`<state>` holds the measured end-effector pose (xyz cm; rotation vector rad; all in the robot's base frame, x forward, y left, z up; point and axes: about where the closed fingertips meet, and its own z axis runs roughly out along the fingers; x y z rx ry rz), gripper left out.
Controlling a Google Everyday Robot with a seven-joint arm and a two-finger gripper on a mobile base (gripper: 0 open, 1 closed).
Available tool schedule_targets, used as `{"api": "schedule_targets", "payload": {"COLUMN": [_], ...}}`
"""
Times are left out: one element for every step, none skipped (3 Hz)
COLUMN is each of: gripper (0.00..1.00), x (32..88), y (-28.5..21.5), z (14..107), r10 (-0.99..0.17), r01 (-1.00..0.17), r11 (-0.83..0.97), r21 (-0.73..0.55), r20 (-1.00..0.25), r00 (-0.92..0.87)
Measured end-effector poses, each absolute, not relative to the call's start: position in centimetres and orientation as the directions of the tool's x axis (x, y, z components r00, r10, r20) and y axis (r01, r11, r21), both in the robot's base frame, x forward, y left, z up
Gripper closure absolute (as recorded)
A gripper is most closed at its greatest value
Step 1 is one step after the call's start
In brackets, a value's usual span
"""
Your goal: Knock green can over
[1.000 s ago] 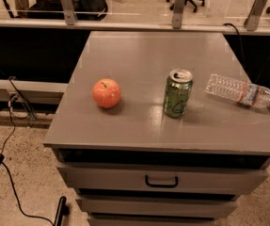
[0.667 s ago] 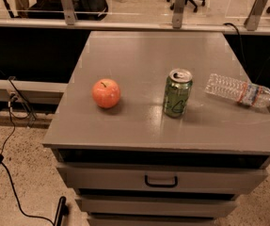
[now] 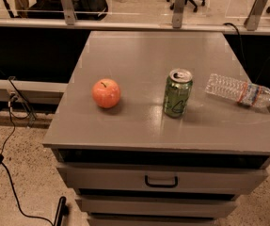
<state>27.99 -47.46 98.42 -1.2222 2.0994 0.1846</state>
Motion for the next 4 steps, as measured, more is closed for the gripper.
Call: {"api": "schedule_targets", "payload": {"gripper": [0.0,0.0,0.0,0.0], "x": [29.9,31.7,32.8,33.3], "y": [-45.6,-41.2,-35.6,-30.7], "z": [97.7,97.1,96.5,96.0], "r10": [-0.694,-0.676,-0.668,-0.655], "r01": [-0.83,-0.88,-0.932,-0.961], "r11": [0.518,0.44,0.325,0.239], "r21": [-0.205,-0.18,-0.158,-0.137], "r20": [-0.668,-0.712,-0.737,-0.753], "r00": [-0.268,-0.192,-0.107,-0.056]}}
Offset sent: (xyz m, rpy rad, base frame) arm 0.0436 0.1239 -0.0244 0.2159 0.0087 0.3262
